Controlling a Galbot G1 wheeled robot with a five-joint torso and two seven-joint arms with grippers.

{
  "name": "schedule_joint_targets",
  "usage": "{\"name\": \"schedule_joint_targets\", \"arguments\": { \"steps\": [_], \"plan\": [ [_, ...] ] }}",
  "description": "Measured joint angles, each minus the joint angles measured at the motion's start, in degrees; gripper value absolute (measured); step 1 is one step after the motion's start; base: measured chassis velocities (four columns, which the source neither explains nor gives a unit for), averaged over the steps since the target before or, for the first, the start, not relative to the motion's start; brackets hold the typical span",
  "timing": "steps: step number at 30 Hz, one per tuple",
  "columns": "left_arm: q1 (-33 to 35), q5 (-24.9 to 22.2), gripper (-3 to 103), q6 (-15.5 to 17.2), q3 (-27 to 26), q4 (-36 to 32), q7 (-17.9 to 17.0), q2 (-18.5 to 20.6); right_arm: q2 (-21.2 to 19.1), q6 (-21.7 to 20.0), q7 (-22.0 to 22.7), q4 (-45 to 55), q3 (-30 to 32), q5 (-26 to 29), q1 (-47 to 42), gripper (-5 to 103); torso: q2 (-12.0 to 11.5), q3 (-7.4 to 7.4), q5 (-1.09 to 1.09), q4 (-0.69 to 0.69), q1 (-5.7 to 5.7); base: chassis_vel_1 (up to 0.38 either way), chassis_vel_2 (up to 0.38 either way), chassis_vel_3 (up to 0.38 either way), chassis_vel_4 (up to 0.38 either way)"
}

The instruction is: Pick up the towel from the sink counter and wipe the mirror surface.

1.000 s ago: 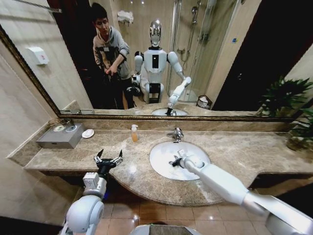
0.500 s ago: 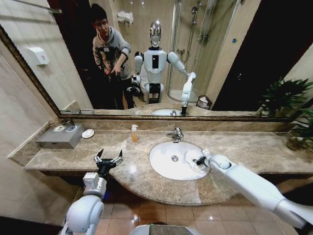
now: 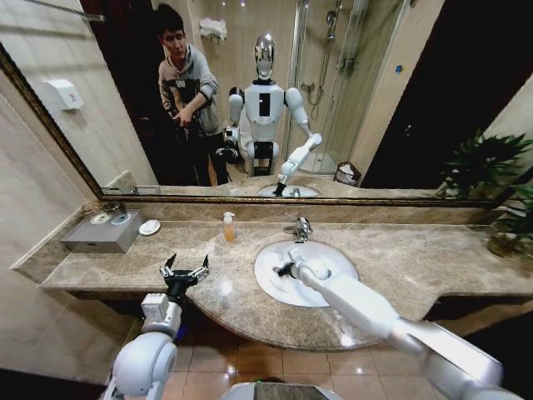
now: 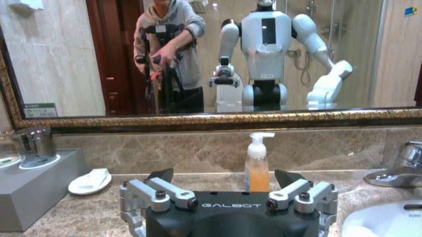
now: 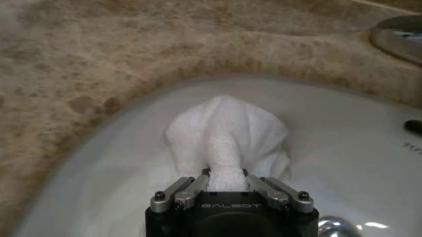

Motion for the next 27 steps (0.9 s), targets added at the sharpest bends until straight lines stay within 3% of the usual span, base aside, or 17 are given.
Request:
{"name": "schedule_joint_targets", "arguments": {
  "steps": [6, 8, 10, 11, 15, 21, 22, 25, 27],
  "plan": [
    [0.0, 0.0, 100, 0.0, 0.0, 0.0, 0.0, 0.0, -4.8, 0.5, -1.6, -1.2, 2.2, -4.1, -2.0, 13, 0.0, 0.0, 0.01, -0.01, 0.0, 0.0, 0.0, 0.0, 0.0],
    [0.0, 0.0, 100, 0.0, 0.0, 0.0, 0.0, 0.0, -10.0, 1.7, -3.3, -2.0, 5.3, -7.9, -4.4, 13, 0.0, 0.0, 0.03, -0.05, 0.0, 0.0, 0.0, 0.0, 0.0],
    [0.0, 0.0, 100, 0.0, 0.0, 0.0, 0.0, 0.0, -11.9, 2.1, -4.2, -2.0, 6.6, -9.1, -5.3, 13, 0.0, -0.01, 0.02, -0.06, 0.0, 0.0, 0.0, 0.0, 0.0],
    [0.0, 0.0, 100, 0.0, 0.0, 0.0, 0.0, 0.0, -14.8, 3.1, -5.5, -1.7, 8.6, -10.8, -6.7, 13, 0.0, -0.02, 0.05, -0.01, -0.01, 0.0, 0.0, 0.0, 0.0],
    [0.0, 0.0, 100, 0.0, 0.0, 0.0, 0.0, 0.0, -19.2, 4.8, -6.7, -0.3, 11.9, -12.5, -8.6, 13, 0.0, -0.02, 0.02, 0.03, -0.03, 0.0, 0.0, 0.0, 0.0],
    [0.0, 0.0, 100, 0.0, 0.0, 0.0, 0.0, 0.0, -18.7, 3.9, -6.8, 1.1, 11.9, -12.5, -9.0, 13, 0.0, -0.02, -0.12, -0.09, -0.02, 0.0, 0.0, 0.0, 0.0],
    [0.0, 0.0, 100, 0.0, 0.0, 0.0, 0.0, 0.0, -16.2, 3.3, -6.4, 1.4, 11.3, -12.3, -9.2, 13, 0.0, -0.01, 0.0, -0.11, -0.01, 0.0, 0.0, 0.0, 0.0],
    [0.0, 0.0, 100, 0.0, 0.0, 0.0, 0.0, 0.0, -12.4, 2.4, -5.9, 1.4, 10.5, -11.5, -9.4, 13, 0.0, 0.0, 0.01, -0.06, 0.01, 0.0, 0.0, 0.0, 0.0],
    [0.0, 0.0, 100, 0.0, 0.0, 0.0, 0.0, 0.0, -6.6, 1.8, -5.7, 2.0, 9.3, -10.8, -9.6, 13, 0.0, 0.0, 0.02, 0.02, 0.01, 0.0, 0.0, 0.0, 0.0]
  ]
}}
